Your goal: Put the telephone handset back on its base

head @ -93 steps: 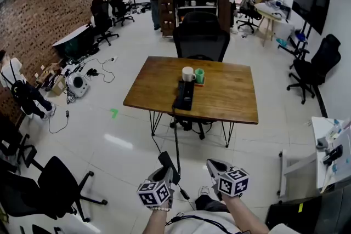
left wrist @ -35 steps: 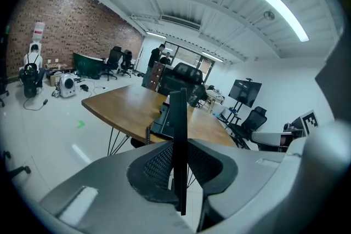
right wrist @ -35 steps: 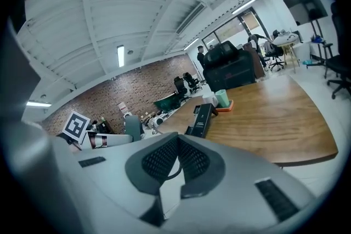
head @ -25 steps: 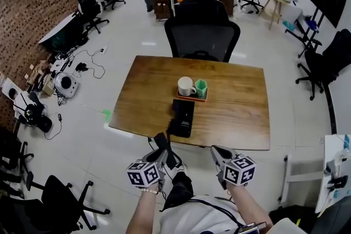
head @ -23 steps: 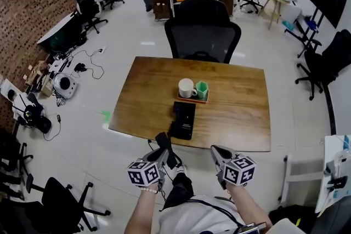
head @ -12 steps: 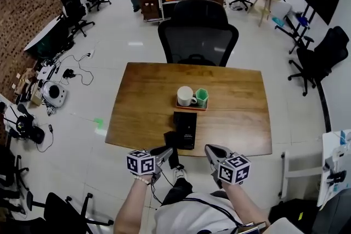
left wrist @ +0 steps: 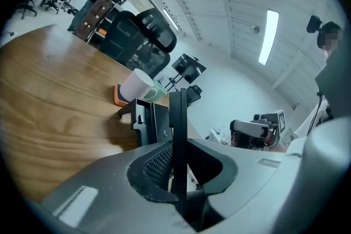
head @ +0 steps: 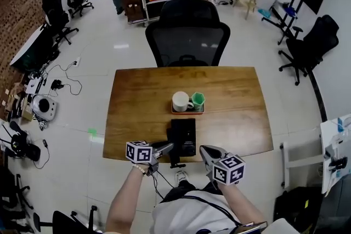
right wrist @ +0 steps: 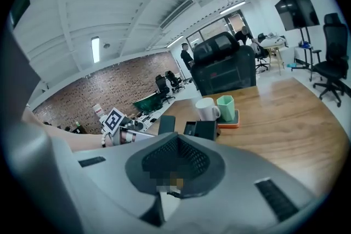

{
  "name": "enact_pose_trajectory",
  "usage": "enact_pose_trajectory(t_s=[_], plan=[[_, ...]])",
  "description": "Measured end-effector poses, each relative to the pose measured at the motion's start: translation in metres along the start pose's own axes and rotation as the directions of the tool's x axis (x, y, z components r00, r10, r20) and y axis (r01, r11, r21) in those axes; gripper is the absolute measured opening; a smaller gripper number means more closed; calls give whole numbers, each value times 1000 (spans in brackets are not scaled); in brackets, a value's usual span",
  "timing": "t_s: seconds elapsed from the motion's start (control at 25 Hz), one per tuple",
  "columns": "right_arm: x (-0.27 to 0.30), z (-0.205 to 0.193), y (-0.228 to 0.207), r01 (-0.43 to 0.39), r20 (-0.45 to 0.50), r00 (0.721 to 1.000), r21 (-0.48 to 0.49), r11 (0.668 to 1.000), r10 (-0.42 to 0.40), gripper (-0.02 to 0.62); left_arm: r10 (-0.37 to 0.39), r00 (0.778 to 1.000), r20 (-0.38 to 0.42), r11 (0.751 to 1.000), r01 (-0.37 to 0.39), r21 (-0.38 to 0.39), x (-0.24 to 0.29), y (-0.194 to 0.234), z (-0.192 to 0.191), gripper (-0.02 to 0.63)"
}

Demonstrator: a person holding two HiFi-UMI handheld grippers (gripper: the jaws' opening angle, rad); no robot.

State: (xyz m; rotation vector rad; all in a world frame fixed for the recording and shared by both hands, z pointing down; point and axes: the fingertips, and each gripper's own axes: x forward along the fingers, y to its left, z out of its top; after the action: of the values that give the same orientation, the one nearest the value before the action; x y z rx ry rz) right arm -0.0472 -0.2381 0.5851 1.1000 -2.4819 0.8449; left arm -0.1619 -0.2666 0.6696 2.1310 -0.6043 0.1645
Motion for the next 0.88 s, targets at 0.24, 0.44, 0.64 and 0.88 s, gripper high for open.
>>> enact_pose_trajectory(t_s=[0.24, 0.44, 0.64, 0.88], plan=[[11, 3, -4, 25, -5, 1000, 3, 1000, -25, 0, -83, 993, -86, 996, 85, 18, 19, 23, 3, 69], [15, 6, -8, 43, -5, 999, 14, 999, -43, 0, -133, 985, -108, 991, 132, -13, 30, 34, 3, 69], [13, 7, -20, 74, -5, 997, 36, 997, -74, 0, -190, 981, -23, 977, 187, -105, 38, 40, 7, 69], [14, 4, -23, 86, -19, 996, 41, 995, -86, 0, -203, 978, -46, 974, 198, -108, 45, 49, 3, 69]])
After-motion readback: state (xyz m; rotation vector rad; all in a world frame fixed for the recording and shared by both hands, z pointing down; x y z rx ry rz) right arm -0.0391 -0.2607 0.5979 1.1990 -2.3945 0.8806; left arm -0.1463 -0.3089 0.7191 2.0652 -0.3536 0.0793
